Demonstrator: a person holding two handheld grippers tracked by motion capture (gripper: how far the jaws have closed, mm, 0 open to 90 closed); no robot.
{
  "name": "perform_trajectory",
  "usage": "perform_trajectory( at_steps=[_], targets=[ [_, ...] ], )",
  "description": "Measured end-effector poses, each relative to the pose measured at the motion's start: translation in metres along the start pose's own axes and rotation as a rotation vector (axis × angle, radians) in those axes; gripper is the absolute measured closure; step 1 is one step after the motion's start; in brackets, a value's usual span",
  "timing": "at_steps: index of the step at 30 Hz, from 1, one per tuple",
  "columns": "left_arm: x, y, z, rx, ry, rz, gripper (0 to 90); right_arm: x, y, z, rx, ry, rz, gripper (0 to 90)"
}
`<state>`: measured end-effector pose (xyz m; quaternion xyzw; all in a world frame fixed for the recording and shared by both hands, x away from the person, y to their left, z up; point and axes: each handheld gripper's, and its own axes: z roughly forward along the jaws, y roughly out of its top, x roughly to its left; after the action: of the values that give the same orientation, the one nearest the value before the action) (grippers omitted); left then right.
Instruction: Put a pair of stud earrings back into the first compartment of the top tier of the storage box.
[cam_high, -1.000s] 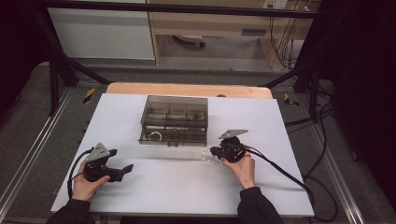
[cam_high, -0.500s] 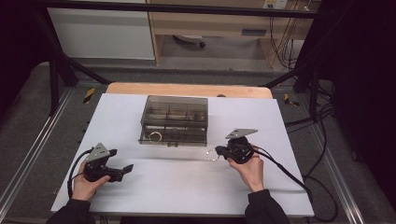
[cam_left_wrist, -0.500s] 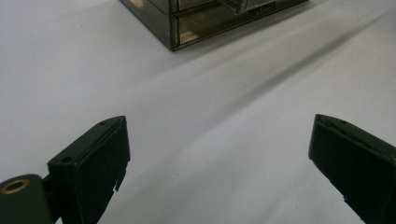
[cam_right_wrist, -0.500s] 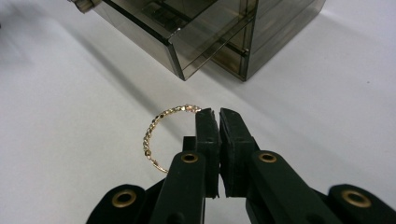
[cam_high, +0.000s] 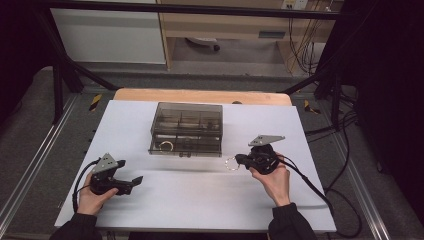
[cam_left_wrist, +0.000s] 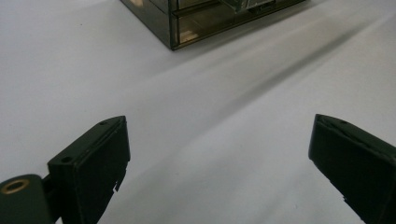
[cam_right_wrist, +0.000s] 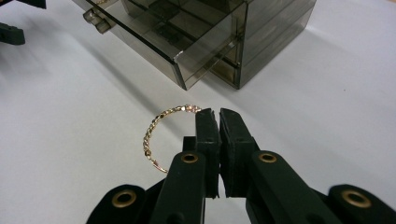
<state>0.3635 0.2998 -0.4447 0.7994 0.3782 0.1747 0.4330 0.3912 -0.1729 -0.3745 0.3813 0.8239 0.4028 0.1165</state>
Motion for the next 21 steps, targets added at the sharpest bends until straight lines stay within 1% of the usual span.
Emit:
perform_trajectory(
  at_steps=[5,9,14,16,19,20,21],
  targets=[
    [0.0,0.0,0.0,0.0,0.0,0.0,5.0,0.004,0.01,-0.006,-0.017,0.009,-0.009,87.5],
    [0.0,0.0,0.0,0.0,-0.001,0.0,5.0,0.006,0.015,-0.008,-0.026,0.01,-0.018,87.5],
    [0.0,0.0,0.0,0.001,-0.001,0.0,5.0,0.011,0.024,-0.007,-0.036,0.018,-0.026,87.5],
    [0.0,0.0,0.0,0.001,-0.001,0.0,5.0,0.012,0.028,-0.007,-0.044,0.02,-0.037,87.5],
    [0.0,0.0,0.0,0.0,-0.001,-0.001,5.0,0.018,0.035,-0.005,-0.054,0.026,-0.042,87.5],
    [0.0,0.0,0.0,0.0,0.0,-0.001,5.0,0.018,0.035,-0.005,-0.054,0.026,-0.042,87.5],
    [0.0,0.0,0.0,0.001,0.0,-0.002,5.0,0.02,0.039,-0.004,-0.058,0.028,-0.053,87.5]
  ],
)
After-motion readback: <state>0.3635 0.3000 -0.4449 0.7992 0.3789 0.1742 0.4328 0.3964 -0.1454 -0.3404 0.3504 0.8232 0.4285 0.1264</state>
